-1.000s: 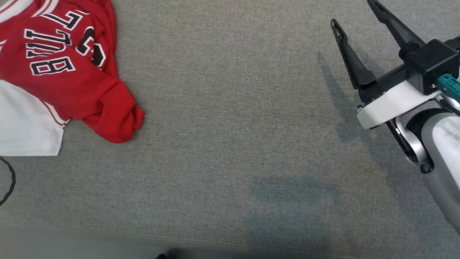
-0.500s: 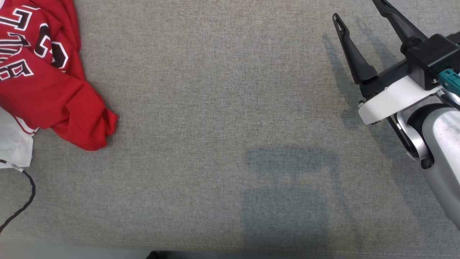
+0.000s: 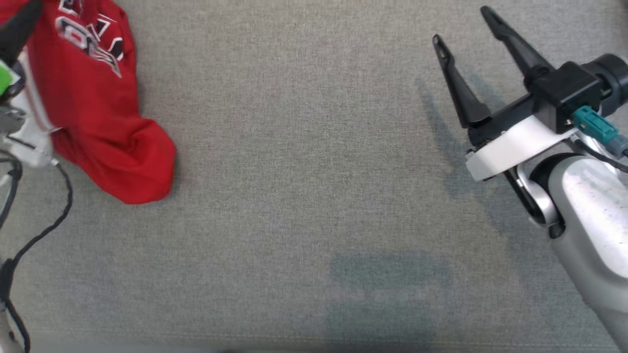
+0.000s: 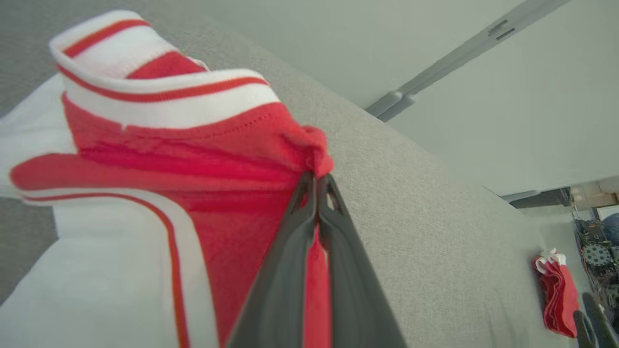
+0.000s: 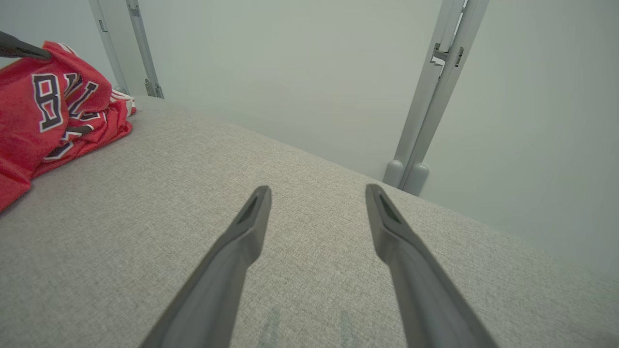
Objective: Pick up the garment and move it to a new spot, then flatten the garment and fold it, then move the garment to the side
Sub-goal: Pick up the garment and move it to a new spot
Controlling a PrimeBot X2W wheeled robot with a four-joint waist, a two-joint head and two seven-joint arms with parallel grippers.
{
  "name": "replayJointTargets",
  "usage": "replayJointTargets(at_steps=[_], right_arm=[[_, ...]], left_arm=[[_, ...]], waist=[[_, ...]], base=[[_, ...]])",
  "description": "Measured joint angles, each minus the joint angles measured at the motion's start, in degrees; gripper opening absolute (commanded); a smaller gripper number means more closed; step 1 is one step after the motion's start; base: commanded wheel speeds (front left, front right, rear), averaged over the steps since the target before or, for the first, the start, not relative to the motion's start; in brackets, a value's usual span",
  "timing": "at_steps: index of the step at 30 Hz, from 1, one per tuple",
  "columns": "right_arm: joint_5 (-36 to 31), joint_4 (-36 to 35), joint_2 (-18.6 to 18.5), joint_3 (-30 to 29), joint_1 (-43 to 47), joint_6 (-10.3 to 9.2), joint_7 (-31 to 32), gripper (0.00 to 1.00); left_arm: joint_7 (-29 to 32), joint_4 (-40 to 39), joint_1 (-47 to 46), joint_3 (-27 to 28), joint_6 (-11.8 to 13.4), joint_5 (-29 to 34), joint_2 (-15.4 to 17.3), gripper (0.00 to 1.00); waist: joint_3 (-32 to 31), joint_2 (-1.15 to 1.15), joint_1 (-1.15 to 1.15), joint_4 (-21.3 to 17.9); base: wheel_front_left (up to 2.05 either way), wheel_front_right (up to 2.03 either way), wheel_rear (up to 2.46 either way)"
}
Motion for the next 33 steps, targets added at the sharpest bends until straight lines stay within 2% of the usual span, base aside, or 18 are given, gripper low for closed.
replayJointTargets(at_steps=[5,16,22,27,29,31,33], right_arm=[[1.26,1.33,2.55,1.24,0.85,0.02,-1.93,1.0],[3.5,5.53,7.94,2.91,3.72,-0.05,-6.24,1.0],[4.88,7.46,9.8,2.98,4.81,-0.48,-8.56,1.0],[5.09,9.22,9.94,2.7,6.2,-0.52,-9.56,1.0],[5.45,9.76,9.94,2.31,6.88,-0.58,-9.98,1.0],[5.47,10.32,9.88,2.0,7.31,-0.64,-10.01,1.0],[5.55,10.72,9.85,1.74,8.01,-0.65,-10.36,1.0]], left_arm=[[3.38,-4.22,-0.54,-4.46,-2.53,-0.31,-1.26,0.0],[13.48,-15.16,-0.64,-15.74,-3.03,-1.05,-5.2,0.0],[18.6,-20.89,-1.25,-18.75,-2.92,-7.91,-11.04,0.0],[21.69,-26.5,-3.43,-19.58,-1.02,-13.58,-15.27,0.0],[22.31,-28.54,-4.31,-19.45,0.49,-16.17,-17.0,0.0],[23.15,-29.98,-5.56,-19.06,2.24,-18.81,-17.44,0.0],[23.08,-29.85,-6.91,-17.71,4.2,-18.71,-16.82,0.0]], waist=[[-2.25,0.0,0.0,-1.06],[-6.31,0.0,0.0,-7.69],[-8.25,0.0,0.0,-12.06],[-9.96,0.0,0.0,-15.69],[-10.74,0.0,0.0,-16.97],[-11.68,0.0,0.0,-18.06],[-12.75,0.0,0.0,-18.95]], base=[[0.0,0.0,0.0],[0.0,0.0,0.0],[0.0,0.0,0.0],[0.0,0.0,0.0],[0.0,0.0,0.0],[0.0,0.0,0.0],[0.0,0.0,0.0]])
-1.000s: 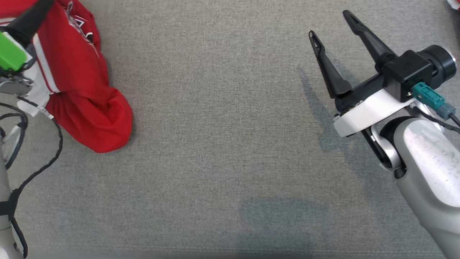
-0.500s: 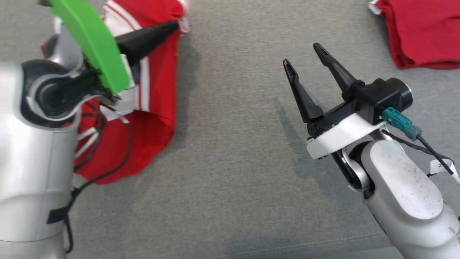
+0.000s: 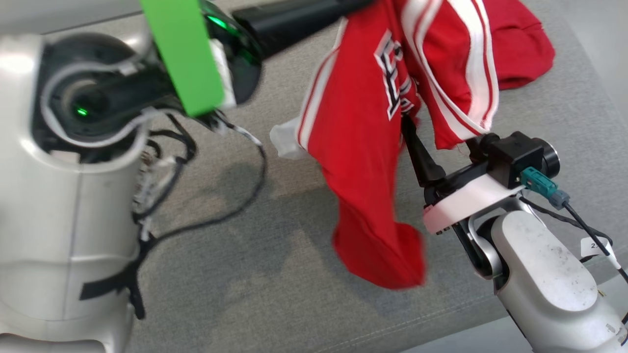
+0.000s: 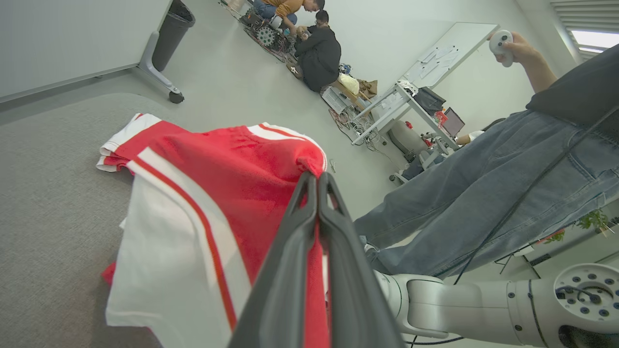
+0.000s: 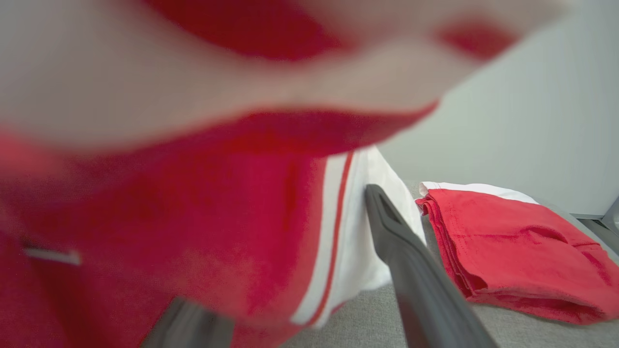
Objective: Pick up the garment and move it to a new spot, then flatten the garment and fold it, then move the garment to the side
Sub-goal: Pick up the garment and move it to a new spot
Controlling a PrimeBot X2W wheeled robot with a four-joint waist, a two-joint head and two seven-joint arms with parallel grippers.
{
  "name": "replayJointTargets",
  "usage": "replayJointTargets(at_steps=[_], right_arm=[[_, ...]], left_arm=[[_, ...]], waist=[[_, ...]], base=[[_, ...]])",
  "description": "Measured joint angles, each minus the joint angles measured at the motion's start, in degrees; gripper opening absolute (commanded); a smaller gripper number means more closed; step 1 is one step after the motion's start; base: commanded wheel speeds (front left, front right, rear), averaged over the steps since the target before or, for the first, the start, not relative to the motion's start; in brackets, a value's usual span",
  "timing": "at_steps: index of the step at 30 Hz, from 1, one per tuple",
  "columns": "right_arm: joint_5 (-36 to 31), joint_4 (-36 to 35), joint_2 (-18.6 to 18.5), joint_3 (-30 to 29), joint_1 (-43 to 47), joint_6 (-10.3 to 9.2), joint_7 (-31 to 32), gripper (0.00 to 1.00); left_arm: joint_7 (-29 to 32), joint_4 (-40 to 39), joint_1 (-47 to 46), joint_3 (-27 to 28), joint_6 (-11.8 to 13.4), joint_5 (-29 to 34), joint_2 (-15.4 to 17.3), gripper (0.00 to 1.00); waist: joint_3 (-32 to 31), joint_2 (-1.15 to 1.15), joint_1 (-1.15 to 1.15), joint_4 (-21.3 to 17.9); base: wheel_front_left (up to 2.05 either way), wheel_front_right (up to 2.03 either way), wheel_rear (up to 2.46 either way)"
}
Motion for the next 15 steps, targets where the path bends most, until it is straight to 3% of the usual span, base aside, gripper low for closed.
replayJointTargets(at_steps=[3,8,15], right_arm=[[0.12,0.18,0.18,0.19,0.59,0.01,-0.13,1.0],[0.42,0.15,1.31,1.63,1.11,0.18,-0.13,1.0],[0.4,0.15,1.69,3.63,1.09,1.29,-0.14,1.0]], left_arm=[[-1.24,3.22,-0.35,2.23,2.69,5.52,3.54,0.0],[-3.01,11.43,4.24,3.21,3.85,18.78,16.0,0.0],[-5.86,17.47,10.12,2.71,3.9,25.87,20.78,0.0]], waist=[[-1.38,0.0,0.0,-1.25],[-2.63,0.0,0.0,-3.35],[-2.56,0.0,0.0,-5.89]], base=[[0.0,0.0,0.0],[0.0,0.0,0.0],[0.0,0.0,0.0]])
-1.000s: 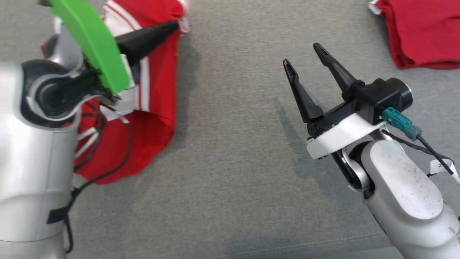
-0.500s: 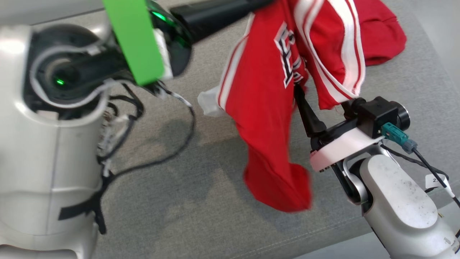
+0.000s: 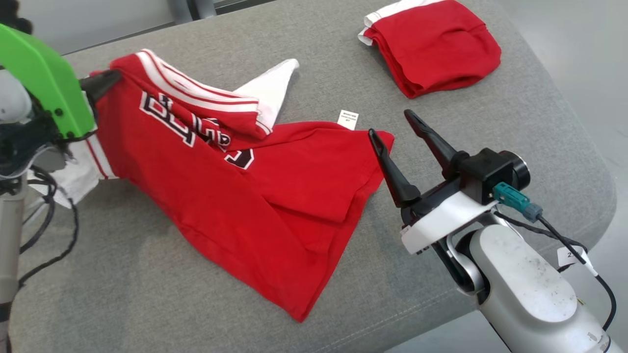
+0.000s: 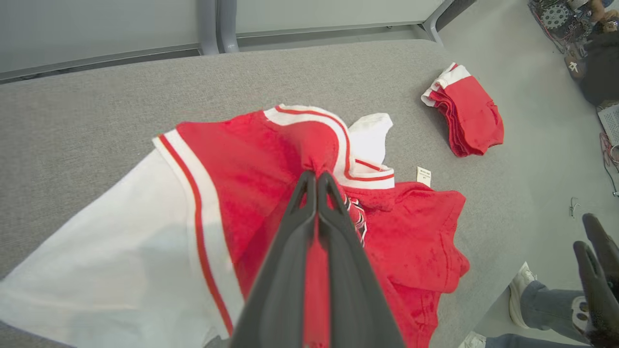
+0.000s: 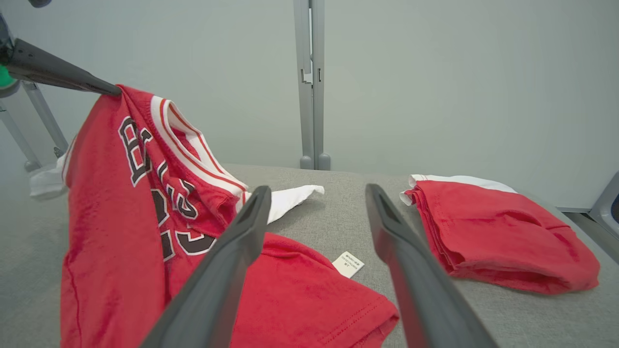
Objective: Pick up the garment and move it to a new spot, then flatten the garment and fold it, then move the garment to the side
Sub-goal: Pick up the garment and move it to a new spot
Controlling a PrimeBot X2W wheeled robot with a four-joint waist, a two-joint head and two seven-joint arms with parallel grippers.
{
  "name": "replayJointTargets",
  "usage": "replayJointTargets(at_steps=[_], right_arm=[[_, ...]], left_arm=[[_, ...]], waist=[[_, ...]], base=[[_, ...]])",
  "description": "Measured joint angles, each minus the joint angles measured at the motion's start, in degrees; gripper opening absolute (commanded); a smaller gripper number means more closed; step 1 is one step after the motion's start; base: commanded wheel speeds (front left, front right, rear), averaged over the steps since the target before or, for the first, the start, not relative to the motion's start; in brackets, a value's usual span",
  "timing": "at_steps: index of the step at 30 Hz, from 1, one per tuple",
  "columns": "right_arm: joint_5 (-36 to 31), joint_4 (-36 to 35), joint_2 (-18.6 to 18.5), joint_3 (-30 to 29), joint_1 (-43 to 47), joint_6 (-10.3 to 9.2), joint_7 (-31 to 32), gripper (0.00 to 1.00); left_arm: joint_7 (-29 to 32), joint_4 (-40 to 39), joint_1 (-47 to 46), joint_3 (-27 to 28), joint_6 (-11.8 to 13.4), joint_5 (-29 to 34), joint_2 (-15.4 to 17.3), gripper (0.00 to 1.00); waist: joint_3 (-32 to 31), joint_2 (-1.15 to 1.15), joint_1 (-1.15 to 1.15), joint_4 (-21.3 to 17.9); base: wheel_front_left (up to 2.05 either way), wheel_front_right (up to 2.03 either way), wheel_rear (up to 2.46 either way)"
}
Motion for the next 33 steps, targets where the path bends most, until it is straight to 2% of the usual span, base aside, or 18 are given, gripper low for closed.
replayJointTargets(at_steps=[4,8,10,13,15,17,21,22,23,24,29,33], right_arm=[[-0.1,0.09,0.03,0.7,-0.03,0.42,0.0,1.0],[-0.91,0.73,-0.64,1.26,-0.3,1.32,0.02,1.0],[-1.4,1.07,-1.64,1.42,-0.82,1.81,0.04,1.0],[-2.37,1.72,-3.83,1.4,-2.48,2.54,0.71,1.0],[-3.76,2.04,-5.11,1.49,-4.16,3.15,1.41,1.0],[-4.89,2.56,-6.14,1.72,-6.25,3.99,2.12,1.0],[-6.1,3.83,-7.49,2.93,-9.64,5.79,3.86,1.0],[-6.12,4.15,-7.64,3.21,-10.06,6.1,4.22,1.0],[-6.16,4.61,-7.68,3.61,-10.51,6.57,4.75,1.0],[-6.17,5.06,-7.66,3.96,-10.79,6.91,5.19,1.0],[-7.66,8.65,-8.78,7.25,-13.08,8.6,8.23,1.0],[-8.32,11.33,-9.65,8.86,-15.87,8.99,10.29,1.0]], left_arm=[[-2.44,1.23,-0.02,0.0,-0.01,2.56,1.08,0.0],[-3.15,3.21,-0.01,-3.3,-0.52,6.81,2.8,0.0],[-3.16,4.05,-0.01,-4.33,-0.59,7.36,2.68,0.0],[-4.37,4.53,-0.05,-7.8,-2.18,10.96,3.05,0.0],[-5.31,4.6,-0.25,-10.38,-3.56,15.6,5.13,0.0],[-6.89,5.13,-0.52,-11.18,-3.58,18.8,6.87,0.0],[-12.17,5.55,-2.18,-12.03,-4.04,23.41,7.37,0.0],[-13.77,5.81,-2.65,-11.93,-3.9,24.01,7.13,0.42],[-15.32,6.03,-3.04,-11.94,-3.7,24.82,6.88,0.77],[-16.56,6.25,-3.4,-11.98,-3.65,25.46,6.48,1.0],[-19.28,8.43,-3.07,-12.87,-3.04,23.5,0.49,1.0],[-22.86,7.82,-1.46,-12.47,-2.89,22.06,-1.94,1.0]], waist=[[0.44,0.0,0.0,-0.95],[1.01,0.0,0.0,-1.8],[1.07,0.0,0.0,-1.72],[0.94,0.0,0.0,-0.98],[0.8,0.0,0.0,-0.19],[0.69,0.0,0.0,0.71],[0.4,0.0,0.0,2.86],[0.32,0.0,0.0,3.45],[0.23,0.0,0.0,4.09],[0.15,0.0,0.0,4.72],[-0.4,0.0,0.0,8.96],[-0.81,0.0,0.0,12.01]], base=[[0.0,0.0,0.0],[0.0,0.0,0.0],[0.0,0.0,0.0],[0.0,0.0,0.0],[0.0,0.0,0.0],[0.0,0.0,0.0],[0.0,0.0,0.0],[0.0,0.0,0.0],[0.0,0.0,0.0],[0.0,0.0,0.0],[0.0,0.0,0.0],[0.0,0.0,0.0]])
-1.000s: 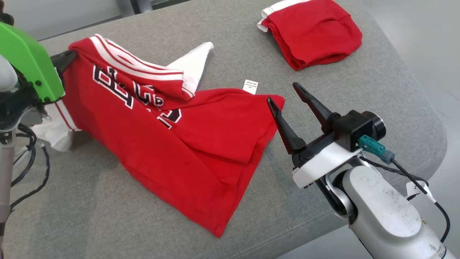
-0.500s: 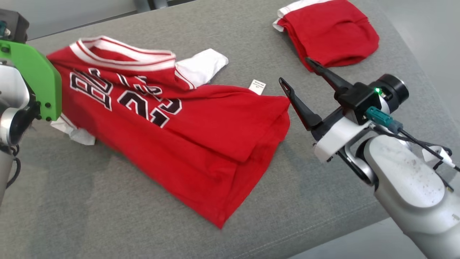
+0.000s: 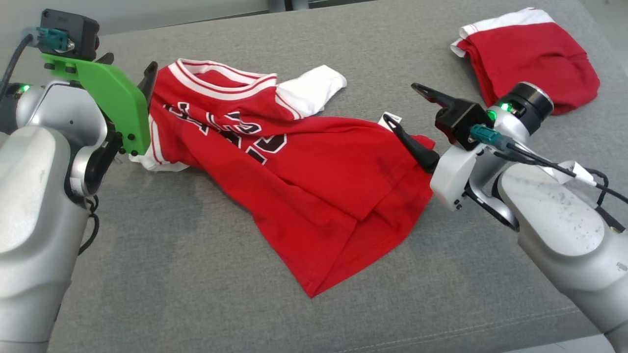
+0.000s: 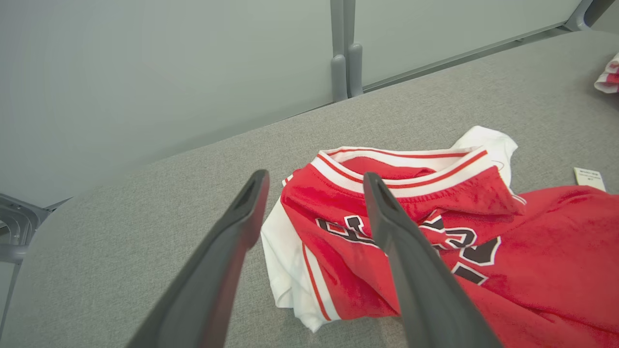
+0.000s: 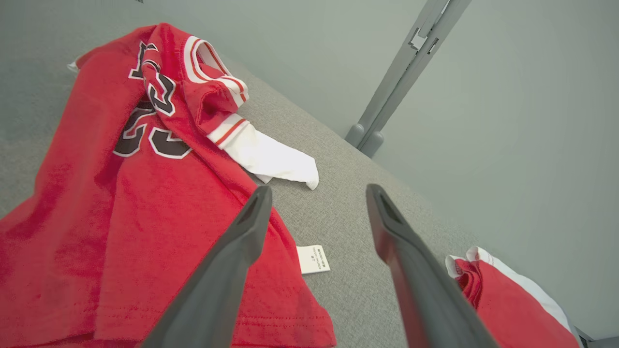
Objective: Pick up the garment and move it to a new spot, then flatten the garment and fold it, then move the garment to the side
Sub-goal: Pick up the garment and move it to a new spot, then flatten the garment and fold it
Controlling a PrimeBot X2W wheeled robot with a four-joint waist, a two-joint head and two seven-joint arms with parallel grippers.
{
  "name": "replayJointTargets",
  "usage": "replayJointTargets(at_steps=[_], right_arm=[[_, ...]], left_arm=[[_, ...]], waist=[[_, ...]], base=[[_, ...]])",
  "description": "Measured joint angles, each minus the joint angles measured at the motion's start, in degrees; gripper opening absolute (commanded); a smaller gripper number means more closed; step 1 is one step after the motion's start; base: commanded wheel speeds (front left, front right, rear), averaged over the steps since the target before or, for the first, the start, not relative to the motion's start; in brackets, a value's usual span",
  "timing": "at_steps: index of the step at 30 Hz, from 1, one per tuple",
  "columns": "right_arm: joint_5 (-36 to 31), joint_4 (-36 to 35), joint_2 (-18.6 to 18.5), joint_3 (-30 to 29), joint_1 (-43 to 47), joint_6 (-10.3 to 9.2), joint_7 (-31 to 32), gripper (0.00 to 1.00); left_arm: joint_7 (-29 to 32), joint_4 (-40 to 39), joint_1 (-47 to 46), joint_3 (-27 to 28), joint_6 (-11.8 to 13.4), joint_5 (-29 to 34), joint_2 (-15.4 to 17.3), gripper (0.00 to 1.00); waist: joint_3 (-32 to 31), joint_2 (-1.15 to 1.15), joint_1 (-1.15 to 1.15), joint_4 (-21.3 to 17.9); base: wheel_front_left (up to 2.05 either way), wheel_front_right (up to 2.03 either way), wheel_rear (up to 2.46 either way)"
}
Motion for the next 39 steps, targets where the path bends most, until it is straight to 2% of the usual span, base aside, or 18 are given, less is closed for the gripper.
replayJointTargets(at_steps=[3,9,15,19,26,33,39], right_arm=[[-0.65,2.26,-0.91,0.77,-2.61,0.43,1.47,1.0],[-1.43,8.08,-3.33,2.83,-6.34,0.52,5.27,1.0],[-1.82,13.37,-4.89,5.22,-8.65,0.58,7.44,1.0],[-1.21,16.61,-6.35,7.68,-8.72,0.59,8.65,1.0],[2.13,19.9,-9.29,7.56,-8.62,0.59,8.83,1.0],[4.13,22.29,-12.67,6.58,-8.39,0.59,8.81,1.0],[5.04,22.41,-11.06,10.02,-6.37,0.6,8.66,1.0]], left_arm=[[-3.18,-1.96,1.36,1.75,0.71,-1.32,-1.97,1.0],[-9.65,-8.57,8.01,3.98,2.47,-5.42,-8.98,1.0],[-14.82,-14.04,17.48,4.21,3.48,-7.64,-14.77,1.0],[-17.3,-16.24,23.81,3.53,3.98,-7.6,-17.29,1.0],[-18.74,-18.75,31.37,0.58,3.99,-7.89,-17.17,1.0],[-19.2,-21.49,33.21,-3.36,3.97,-9.13,-17.06,1.0],[-19.89,-23.2,33.25,-3.91,3.93,-9.24,-16.99,1.0]], waist=[[-0.33,0.0,0.0,2.35],[-0.9,0.0,0.0,7.16],[-1.1,0.0,0.0,12.04],[-1.08,0.0,0.0,15.28],[-0.73,0.0,0.0,21.0],[0.07,0.0,0.0,26.72],[0.92,0.0,0.0,30.99]], base=[[0.0,0.0,0.0],[0.0,0.0,0.0],[0.0,0.0,0.0],[0.0,0.0,0.0],[0.0,0.0,0.0],[0.0,0.0,0.0],[0.0,0.0,0.0]])
